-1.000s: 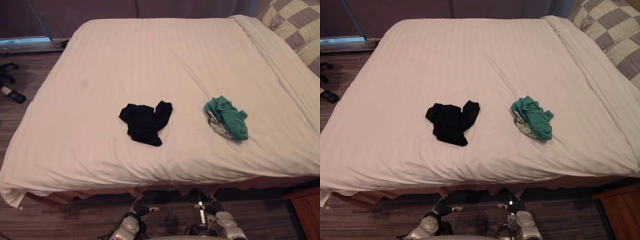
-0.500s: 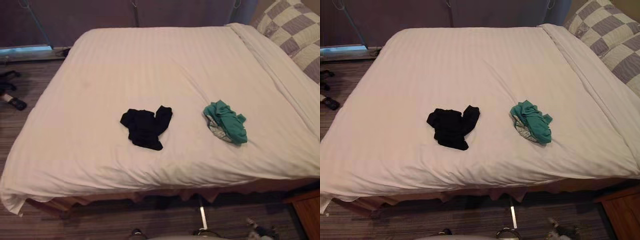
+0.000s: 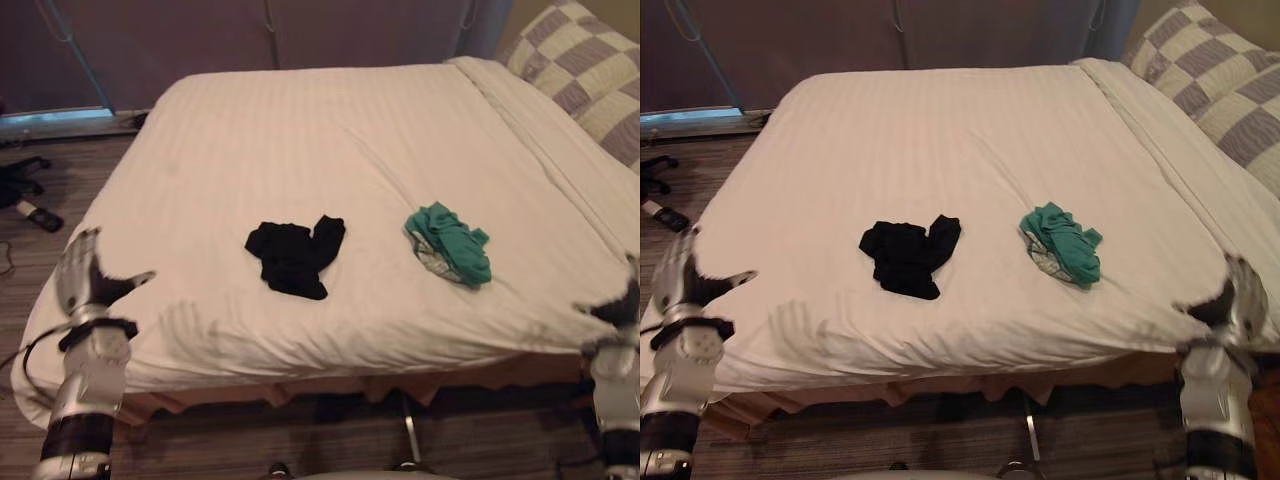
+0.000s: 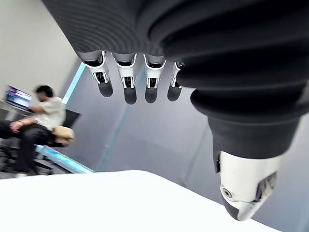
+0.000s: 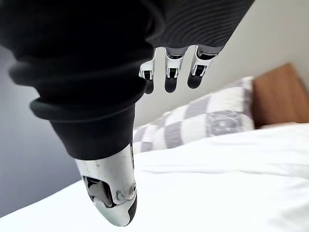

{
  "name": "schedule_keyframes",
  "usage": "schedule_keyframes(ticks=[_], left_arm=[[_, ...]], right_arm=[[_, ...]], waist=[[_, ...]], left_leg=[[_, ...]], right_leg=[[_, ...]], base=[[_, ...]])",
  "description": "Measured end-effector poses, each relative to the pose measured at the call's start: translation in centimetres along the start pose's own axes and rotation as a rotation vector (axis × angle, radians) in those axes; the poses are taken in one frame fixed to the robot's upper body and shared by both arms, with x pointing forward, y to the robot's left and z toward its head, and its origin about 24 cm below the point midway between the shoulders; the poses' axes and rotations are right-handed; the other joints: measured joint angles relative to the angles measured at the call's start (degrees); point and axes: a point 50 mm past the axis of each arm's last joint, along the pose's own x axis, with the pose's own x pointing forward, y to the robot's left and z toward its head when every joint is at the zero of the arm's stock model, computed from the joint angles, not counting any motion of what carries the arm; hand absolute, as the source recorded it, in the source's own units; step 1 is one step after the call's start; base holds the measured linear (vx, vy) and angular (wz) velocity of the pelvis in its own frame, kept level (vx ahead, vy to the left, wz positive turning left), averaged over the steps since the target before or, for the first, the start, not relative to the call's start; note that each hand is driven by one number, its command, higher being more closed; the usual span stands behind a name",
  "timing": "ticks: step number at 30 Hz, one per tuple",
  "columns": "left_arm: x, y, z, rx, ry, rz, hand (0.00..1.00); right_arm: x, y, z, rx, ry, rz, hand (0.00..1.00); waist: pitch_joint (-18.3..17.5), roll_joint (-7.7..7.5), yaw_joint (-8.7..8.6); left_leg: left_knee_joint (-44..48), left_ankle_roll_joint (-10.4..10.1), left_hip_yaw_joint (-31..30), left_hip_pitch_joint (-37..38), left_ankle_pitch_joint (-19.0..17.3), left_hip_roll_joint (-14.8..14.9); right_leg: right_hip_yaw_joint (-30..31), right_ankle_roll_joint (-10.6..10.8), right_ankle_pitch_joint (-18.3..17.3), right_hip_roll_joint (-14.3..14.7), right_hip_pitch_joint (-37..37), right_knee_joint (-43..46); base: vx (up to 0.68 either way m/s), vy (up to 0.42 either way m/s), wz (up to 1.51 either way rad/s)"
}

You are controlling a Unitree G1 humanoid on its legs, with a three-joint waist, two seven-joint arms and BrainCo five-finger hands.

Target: Tidy the bed and pick cloth on bed and put in laundry

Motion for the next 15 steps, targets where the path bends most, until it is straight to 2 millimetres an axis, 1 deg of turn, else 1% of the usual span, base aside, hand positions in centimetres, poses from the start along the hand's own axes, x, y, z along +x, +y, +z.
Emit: schedule_keyframes(ticks=[1, 2, 3, 5, 6, 8, 10, 11, 14, 15], left_arm=[[0.6, -0.2, 1.4, -0.009, -0.048, -0.009, 0.00], [1.8, -0.2, 3.6, -0.022, -0.121, -0.009, 0.00], [2.2, 0.0, 4.4, -0.028, -0.148, -0.002, 0.00], [4.2, 1.3, 8.2, -0.048, -0.264, 0.040, 0.00], [4.6, 1.6, 8.9, -0.049, -0.286, 0.050, 0.00], [5.9, 2.6, 11.2, -0.054, -0.343, 0.082, 0.00], [6.6, 2.6, 11.7, -0.033, -0.342, 0.069, 0.00], [7.2, 2.3, 11.5, -0.001, -0.315, 0.046, 0.00], [8.1, 1.7, 10.9, 0.058, -0.260, 0.002, 0.00], [8.5, 1.7, 11.0, 0.069, -0.252, -0.013, 1.00]], right_arm=[[0.8, -0.2, 1.5, 0.010, -0.049, -0.004, 0.00], [2.1, -0.9, 3.7, 0.029, -0.119, -0.032, 0.00], [2.5, -1.2, 4.6, 0.039, -0.142, -0.047, 0.00], [4.5, -3.2, 8.6, 0.086, -0.245, -0.122, 0.00], [4.8, -3.6, 9.3, 0.096, -0.263, -0.138, 0.00], [5.8, -5.4, 12.1, 0.140, -0.326, -0.197, 0.00], [6.1, -6.2, 13.0, 0.170, -0.345, -0.224, 0.00], [6.2, -6.8, 14.0, 0.190, -0.369, -0.244, 0.00], [6.1, -7.7, 15.5, 0.212, -0.415, -0.280, 0.00], [6.2, -7.8, 15.8, 0.213, -0.416, -0.287, 0.00]], waist=[[0.5, 0.06, -0.03], [2.6, 0.09, -0.06], [3.4, 0.11, -0.05], [7.1, 0.15, 0.04], [7.9, 0.16, 0.03], [12.0, 0.04, 0.24], [13.3, -0.09, 0.25], [14.6, -0.22, 0.27], [15.7, -0.35, 0.10], [16.2, -0.82, 0.07]], left_leg=[[0.0, 0.2, 0.1, -0.7, 0.3, 0.0], [0.0, 0.3, 0.2, -1.6, 0.9, 0.0], [0.0, 0.5, 0.2, -2.0, 1.1, 0.0], [0.0, 1.3, 0.2, -6.2, 2.8, 0.0], [0.0, 1.3, 0.3, -7.0, 3.1, 0.0], [0.0, 1.7, 0.3, -9.5, 4.2, 0.1], [0.1, 1.8, 0.6, -11.7, 4.5, 0.1], [0.1, 1.9, 1.6, -12.6, 4.7, 0.1], [0.1, 2.4, 3.7, -14.5, 5.0, -0.1], [0.1, 2.4, 4.3, -15.1, 5.0, -0.1]], right_leg=[[0.4, -0.2, 0.4, 0.1, -1.0, 0.1], [0.7, -0.2, 0.8, 0.0, -2.1, 0.5], [0.8, -0.2, 0.8, 0.0, -2.7, 0.9], [1.5, -0.5, 1.1, -0.5, -8.6, 4.2], [1.7, -0.7, 1.2, -0.5, -9.7, 4.7], [2.4, -1.1, 1.5, -0.6, -13.2, 6.2], [3.0, -1.2, 1.9, -0.6, -16.0, 7.0], [4.0, -1.3, 2.4, -0.6, -17.7, 7.3], [6.0, -1.2, 3.5, -0.5, -20.9, 7.3], [6.6, -1.2, 3.7, -0.4, -21.9, 7.4]], base=[[-0.08, 0.009, -0.10], [-0.10, 0.008, -0.08], [-0.14, 0.012, -0.04], [-0.22, 0.019, -0.01], [-0.18, 0.014, -0.05], [-0.15, 0.003, -0.05], [-0.08, 0.000, -0.12], [-0.02, 0.003, -0.25], [0.01, 0.003, -0.36], [0.04, -0.009, -0.25]])
